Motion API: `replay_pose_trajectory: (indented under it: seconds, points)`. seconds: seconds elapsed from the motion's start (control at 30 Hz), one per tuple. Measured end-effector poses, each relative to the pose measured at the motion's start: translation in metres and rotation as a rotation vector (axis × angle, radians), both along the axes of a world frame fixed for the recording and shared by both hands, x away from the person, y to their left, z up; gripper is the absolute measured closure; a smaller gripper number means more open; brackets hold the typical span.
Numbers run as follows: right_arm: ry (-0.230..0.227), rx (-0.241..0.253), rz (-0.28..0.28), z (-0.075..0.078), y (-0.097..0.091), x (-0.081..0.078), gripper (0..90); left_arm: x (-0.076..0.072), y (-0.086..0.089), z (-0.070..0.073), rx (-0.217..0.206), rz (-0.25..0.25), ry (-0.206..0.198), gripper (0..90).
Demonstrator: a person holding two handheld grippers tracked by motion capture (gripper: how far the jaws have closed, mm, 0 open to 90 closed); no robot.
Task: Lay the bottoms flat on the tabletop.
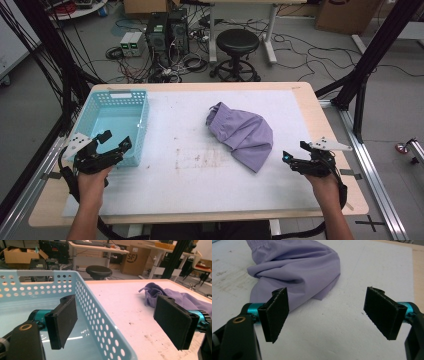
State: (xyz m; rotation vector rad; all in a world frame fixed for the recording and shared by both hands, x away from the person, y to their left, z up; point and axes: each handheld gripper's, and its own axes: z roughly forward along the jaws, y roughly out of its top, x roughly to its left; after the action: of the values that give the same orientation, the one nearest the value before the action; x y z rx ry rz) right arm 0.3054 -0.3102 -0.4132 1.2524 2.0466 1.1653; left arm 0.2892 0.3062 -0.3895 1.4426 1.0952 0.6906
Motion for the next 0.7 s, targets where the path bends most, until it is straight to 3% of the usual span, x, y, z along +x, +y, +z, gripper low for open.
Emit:
replay_pose_trajectory:
  seconds: [0.2, 0.43, 0.7]
  points:
    - [-0.001, 0.004, -0.005, 0.0, 0.0, -0.001, 20.6, 0.001, -0.007, 0.0, -0.018, -0.007, -0.002, 19.1]
    - [0.025, 0.053, 0.012, -0.002, 0.008, 0.005, 24.2, 0.005, -0.018, 0.0, -0.025, -0.032, 0.012, 19.1]
    - [0.067, 0.001, 0.089, -0.008, 0.043, 0.024, 25.4, 0.006, -0.043, -0.003, 0.005, -0.119, 0.032, 20.2]
